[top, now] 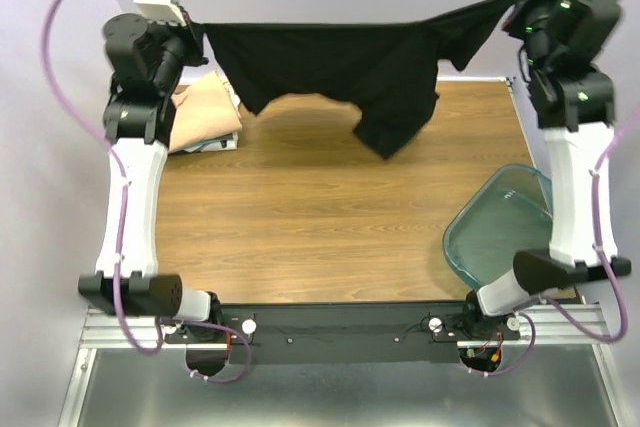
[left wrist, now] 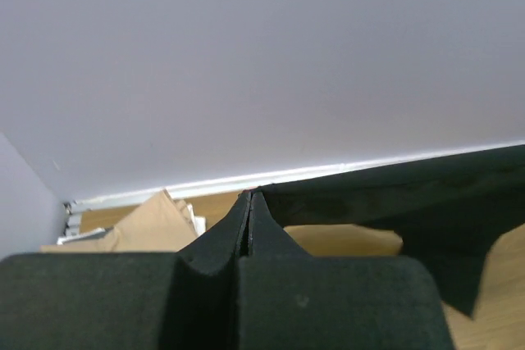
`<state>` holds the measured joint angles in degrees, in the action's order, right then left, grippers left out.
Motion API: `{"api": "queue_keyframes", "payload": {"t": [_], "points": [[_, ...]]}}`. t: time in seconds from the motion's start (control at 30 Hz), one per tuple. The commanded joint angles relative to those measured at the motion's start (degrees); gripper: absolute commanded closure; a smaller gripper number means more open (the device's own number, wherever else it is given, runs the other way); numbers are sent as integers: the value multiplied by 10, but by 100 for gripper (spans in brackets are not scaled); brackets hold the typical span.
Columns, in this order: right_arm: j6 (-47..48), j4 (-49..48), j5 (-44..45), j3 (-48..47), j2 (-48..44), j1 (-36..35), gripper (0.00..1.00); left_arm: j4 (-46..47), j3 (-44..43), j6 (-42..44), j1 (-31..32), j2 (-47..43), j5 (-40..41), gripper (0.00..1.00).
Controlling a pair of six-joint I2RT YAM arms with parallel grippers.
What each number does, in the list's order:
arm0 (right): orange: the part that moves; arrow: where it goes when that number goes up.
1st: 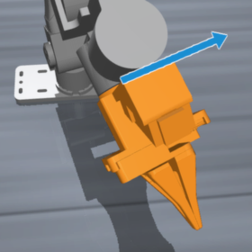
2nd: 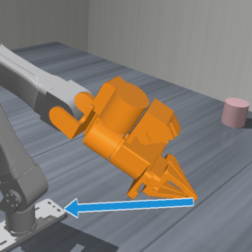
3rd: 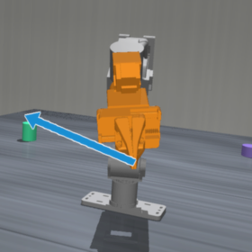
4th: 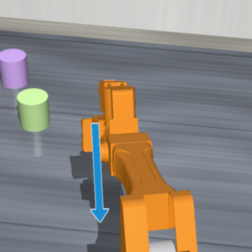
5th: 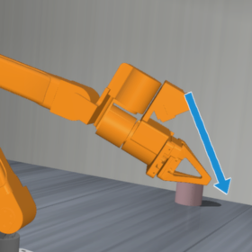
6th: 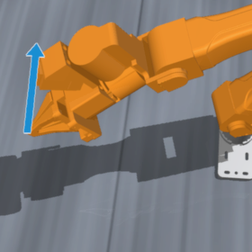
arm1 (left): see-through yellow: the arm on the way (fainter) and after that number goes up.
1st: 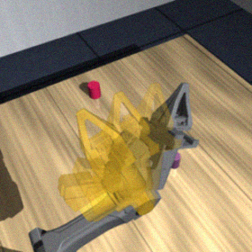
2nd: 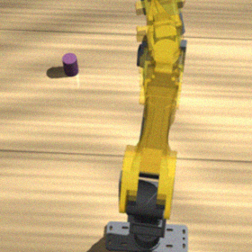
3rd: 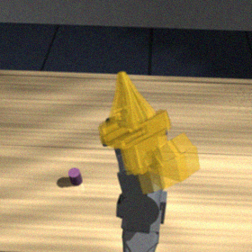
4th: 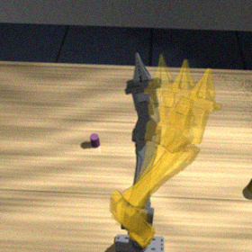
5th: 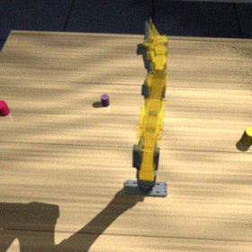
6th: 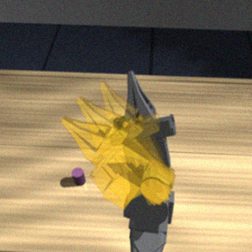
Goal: Fold and stack the t-shirts
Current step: Flatten the tshirt out
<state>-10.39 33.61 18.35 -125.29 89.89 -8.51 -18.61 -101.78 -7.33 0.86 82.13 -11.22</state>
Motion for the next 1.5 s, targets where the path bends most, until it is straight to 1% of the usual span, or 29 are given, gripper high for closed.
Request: {"api": "queue_keyframes", "payload": {"t": [0.0,0.07,0.1,0.13,0.17,0.2,0.23,0.33,0.53,0.67,0.73,0.77,0.83,0.9,0.97,1.0,1.07,1.1,1.13,1.17,1.2,1.23,1.27,1.3,1.33,1.37,1.4,1.43,1.47], "points": [[25,-45,11,-8,-65,4,100,20,-4,4,-3,-91,33,100],[40,-68,-10,16,-105,4,100,31,23,10,-3,-142,51,100],[48,-111,-17,35,-123,3,100,41,32,14,-3,-177,59,100],[49,-133,-27,71,-159,4,100,45,48,17,-3,-194,66,100],[52,-150,-27,72,-160,4,100,47,48,20,-3,-211,72,100],[55,-166,-36,88,-185,3,100,50,61,21,-3,-228,78,100],[59,-183,-38,89,-195,3,100,52,67,26,-3,-256,88,100],[71,-191,-46,75,-213,4,100,40,69,33,-3,-299,108,100],[65,-193,-55,46,-224,4,100,24,54,60,-3,-336,132,100],[46,-193,-63,65,-213,3,100,42,86,68,-3,-334,125,100],[42,-193,-68,79,-201,4,100,48,95,58,-3,-307,115,100],[42,-193,-65,98,-186,4,100,43,95,49,-3,-293,94,100],[47,-193,-48,117,-169,4,100,37,106,15,-3,-247,63,100],[54,-194,-21,147,-131,4,100,38,129,-1,-3,-211,39,100],[66,-195,-3,165,-81,4,99,53,155,-15,-4,-154,-1,100],[71,-201,3,184,-59,7,99,77,185,-13,-4,-113,-27,100],[68,-210,9,202,-18,14,100,107,213,-8,-4,-64,-54,100],[62,-213,8,206,36,19,100,132,226,-7,-3,-36,-65,93],[42,-213,4,204,63,26,99,144,228,-5,-4,22,-78,78],[30,-214,-3,200,96,42,96,150,223,-8,-2,54,-82,66],[22,-212,-21,194,122,48,81,149,200,-9,0,85,-83,45],[14,-208,-35,165,182,53,40,138,179,-10,5,139,-79,40],[13,-202,-47,152,205,57,24,121,155,-14,9,162,-80,36],[13,-186,-69,137,222,57,15,107,122,-14,12,176,-82,34],[13,-180,-86,126,252,57,4,103,113,-14,18,189,-82,33],[11,-178,-101,124,258,57,0,99,106,-13,31,191,-82,32],[8,-178,-130,128,260,57,0,96,105,-10,37,189,-81,32],[5,-177,-141,135,260,56,0,87,105,-9,45,185,-80,32],[2,-178,-160,158,251,56,0,79,110,-9,59,182,-79,32]]}}
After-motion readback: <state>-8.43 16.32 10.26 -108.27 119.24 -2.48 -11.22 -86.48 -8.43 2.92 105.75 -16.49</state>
